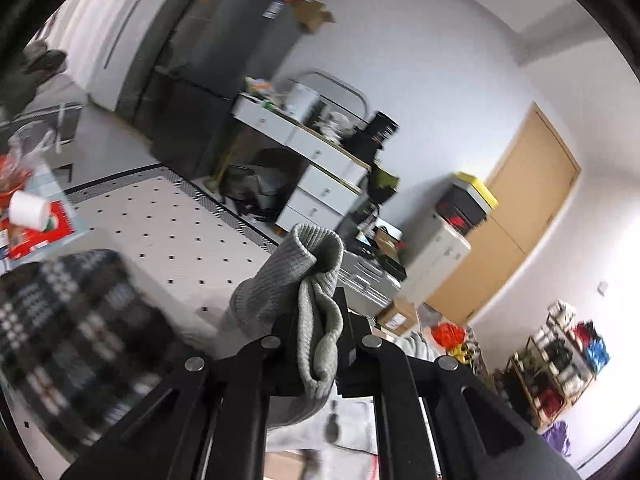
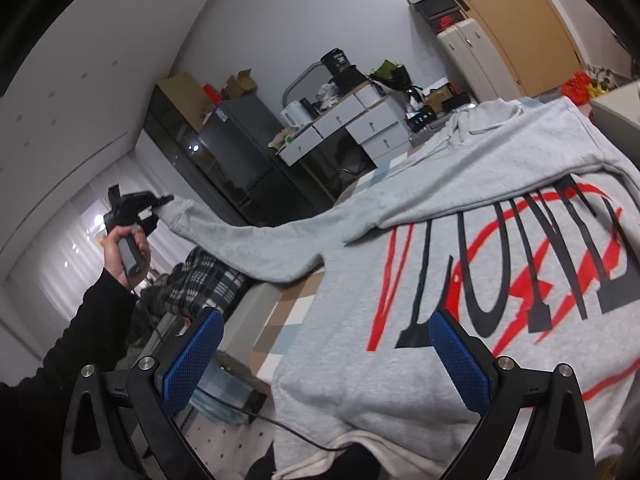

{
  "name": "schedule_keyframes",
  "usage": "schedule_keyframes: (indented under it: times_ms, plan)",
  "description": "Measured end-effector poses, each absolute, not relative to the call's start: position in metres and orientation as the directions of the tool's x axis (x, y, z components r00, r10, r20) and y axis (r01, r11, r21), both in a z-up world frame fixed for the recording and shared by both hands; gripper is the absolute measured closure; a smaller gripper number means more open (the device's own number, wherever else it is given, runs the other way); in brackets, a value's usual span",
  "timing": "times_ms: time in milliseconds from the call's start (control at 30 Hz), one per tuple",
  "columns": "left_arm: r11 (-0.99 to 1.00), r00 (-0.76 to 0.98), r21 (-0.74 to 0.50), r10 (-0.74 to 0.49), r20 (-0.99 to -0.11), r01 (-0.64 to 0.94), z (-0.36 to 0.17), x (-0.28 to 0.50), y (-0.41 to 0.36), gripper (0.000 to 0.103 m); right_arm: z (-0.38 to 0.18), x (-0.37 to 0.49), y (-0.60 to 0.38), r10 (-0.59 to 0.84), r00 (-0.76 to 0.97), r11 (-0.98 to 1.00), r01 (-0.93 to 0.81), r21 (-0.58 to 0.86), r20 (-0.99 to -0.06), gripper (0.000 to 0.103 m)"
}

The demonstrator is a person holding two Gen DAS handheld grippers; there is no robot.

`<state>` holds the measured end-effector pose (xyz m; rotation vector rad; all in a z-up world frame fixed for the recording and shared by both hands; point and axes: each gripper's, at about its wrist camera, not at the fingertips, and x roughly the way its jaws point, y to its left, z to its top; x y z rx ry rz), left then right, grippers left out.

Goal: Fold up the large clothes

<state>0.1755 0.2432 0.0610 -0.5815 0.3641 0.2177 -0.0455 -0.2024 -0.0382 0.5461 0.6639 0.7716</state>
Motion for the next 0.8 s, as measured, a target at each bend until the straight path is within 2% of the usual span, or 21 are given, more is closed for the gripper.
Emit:
schedule_keyframes:
  times_ms: [100,467,600,800]
  plan:
    - [0.829,0.908,-0.478,0.079,-0.412,-0.290,0.065,0.196,0.217,0.099,-0.044,-0.045,-0.211,0.776,0.533,0.593,-0.437,0.676,-0.337,0.000]
    - [0.896,0.893,-0.438,-0.138,-0.429,-0.072,0.073,0.272,0.086,0.099,-0.055,-0.047,-0.256,0.755,0.579,0.586,-0.385,0.713,-0.307,0.000]
    - [0.907,0.870,-0.422,-0.215,-0.444,0.008,0.066,0.291,0.045,0.099,-0.060,-0.048,-0.277,0.735,0.598,0.600,-0.353,0.718,-0.319,0.000]
    - [0.904,0.792,-0.415,-0.329,-0.515,0.107,0.036,0.310,-0.028,0.099,-0.067,-0.052,-0.309,0.694,0.643,0.619,-0.300,0.726,-0.325,0.000]
